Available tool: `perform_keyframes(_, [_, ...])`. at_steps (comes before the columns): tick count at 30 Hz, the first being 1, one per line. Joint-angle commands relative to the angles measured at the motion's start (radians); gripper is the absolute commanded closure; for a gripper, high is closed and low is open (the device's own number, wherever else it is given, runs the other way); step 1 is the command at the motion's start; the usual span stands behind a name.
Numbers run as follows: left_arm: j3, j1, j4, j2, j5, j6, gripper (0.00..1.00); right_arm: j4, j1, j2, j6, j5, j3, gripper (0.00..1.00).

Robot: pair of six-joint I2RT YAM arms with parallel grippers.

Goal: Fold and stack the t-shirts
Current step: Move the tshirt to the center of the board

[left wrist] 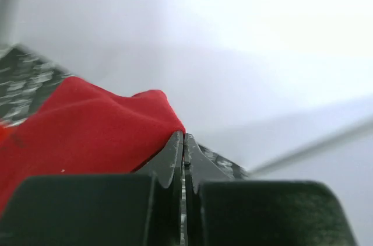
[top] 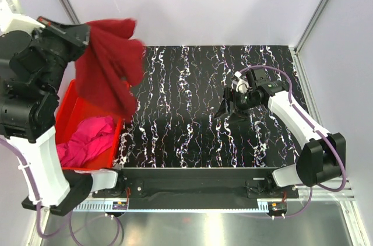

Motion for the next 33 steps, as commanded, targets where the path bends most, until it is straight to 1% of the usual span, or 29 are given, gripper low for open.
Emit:
perform_keyframes(1, [-0.066,-0.133,0.150,0.025,0.150,-0.018,1.00,-0.006,0.009,-0.006,-0.018,0.034,0.033,0.19])
perform_keyframes(2, [-0.109,-0.168,0.167,0.020,0.160,-0.009,1.00,-0.009,0.008,-0.008,-0.019,0.056,0.029,0.19])
perform_keyframes(3, [-0.173,-0.244,0.180,0.005,0.165,-0.002,1.00,-0.012,0.006,-0.012,-0.016,0.070,0.022,0.18])
perform_keyframes(4, [-0.239,-0.276,0.187,-0.003,0.190,0.002,1.00,-0.012,0.005,-0.012,-0.013,0.081,0.019,0.17])
perform_keyframes(5, [-0.381,-0.299,0.208,-0.012,0.229,0.017,1.00,-0.009,-0.001,-0.017,-0.009,0.093,0.013,0.17])
perform_keyframes(6, [-0.452,-0.357,0.223,-0.033,0.249,0.030,0.99,-0.009,-0.006,-0.021,0.002,0.100,0.015,0.16])
perform_keyframes(7, [-0.524,-0.394,0.242,-0.055,0.244,0.045,0.90,-0.010,-0.010,-0.026,0.005,0.109,0.016,0.16])
perform_keyframes(8, [-0.665,-0.430,0.274,-0.070,0.237,0.089,0.79,-0.023,-0.024,-0.029,0.008,0.130,0.028,0.15])
perform_keyframes(9, [-0.709,-0.517,0.271,-0.096,0.210,0.117,0.61,-0.029,-0.030,-0.029,0.013,0.144,0.036,0.14])
perform_keyframes(10, [-0.749,-0.556,0.256,-0.103,0.131,0.146,0.55,-0.038,-0.039,-0.025,0.014,0.161,0.045,0.13])
perform_keyframes(11, [-0.811,-0.585,0.225,-0.106,0.104,0.196,0.51,-0.041,-0.053,-0.022,0.017,0.164,0.070,0.13])
perform_keyframes(12, [-0.853,-0.601,0.216,-0.107,0.095,0.212,0.41,-0.038,-0.055,-0.003,0.030,0.164,0.085,0.12])
perform_keyframes(13, [-0.884,-0.601,0.207,-0.113,0.070,0.226,0.38,-0.023,-0.056,0.011,0.039,0.140,0.099,0.08])
perform_keyframes(14, [-0.912,-0.601,0.202,-0.113,0.055,0.243,0.35,-0.003,-0.056,0.026,0.045,0.117,0.125,0.06])
perform_keyframes(15, [-0.954,-0.597,0.205,-0.113,0.038,0.252,0.33,0.032,-0.056,0.061,0.077,0.089,0.133,0.01])
perform_keyframes(16, [-0.967,-0.595,0.210,-0.109,0.008,0.263,0.30,0.099,-0.055,0.081,0.091,0.040,0.142,0.00])
perform_keyframes(17, [-0.969,-0.583,0.207,-0.083,0.000,0.272,0.28,0.132,-0.055,0.107,0.106,0.026,0.154,0.00])
perform_keyframes(18, [-0.959,-0.548,0.184,-0.061,0.009,0.278,0.27,0.158,-0.053,0.168,0.132,0.017,0.185,0.00])
perform_keyframes(19, [-0.958,-0.525,0.170,-0.032,0.045,0.290,0.25,0.175,-0.049,0.205,0.131,0.015,0.214,0.00])
perform_keyframes(20, [-0.956,-0.502,0.132,0.021,0.062,0.306,0.25,0.171,-0.041,0.247,0.120,0.026,0.292,0.02])
perform_keyframes(21, [-0.953,-0.445,0.113,0.053,0.079,0.307,0.25,0.160,-0.037,0.335,0.099,0.038,0.335,0.03])
perform_keyframes(23, [-0.987,-0.385,0.124,0.095,0.160,0.312,0.26,0.143,-0.032,0.424,0.097,0.051,0.441,0.06])
perform_keyframes(24, [-1.002,-0.321,0.134,0.136,0.189,0.311,0.27,0.128,-0.032,0.511,0.106,0.054,0.476,0.10])
perform_keyframes(25, [-1.014,-0.298,0.157,0.149,0.273,0.310,0.27,0.100,-0.027,0.550,0.111,0.051,0.505,0.11])
perform_keyframes(26, [-1.057,-0.281,0.223,0.161,0.298,0.312,0.27,0.091,-0.023,0.586,0.109,0.055,0.551,0.12])
perform_keyframes(27, [-1.071,-0.258,0.249,0.193,0.328,0.318,0.26,0.079,-0.015,0.645,0.109,0.066,0.568,0.12])
perform_keyframes(29, [-1.070,-0.247,0.271,0.254,0.363,0.321,0.26,0.048,-0.006,0.689,0.103,0.099,0.597,0.13])
perform_keyframes(30, [-1.067,-0.245,0.279,0.323,0.375,0.329,0.28,0.033,-0.006,0.719,0.105,0.110,0.601,0.15])
perform_keyframes(33, [-1.059,-0.245,0.323,0.412,0.469,0.337,0.33,0.038,-0.001,0.733,0.112,0.112,0.579,0.23])
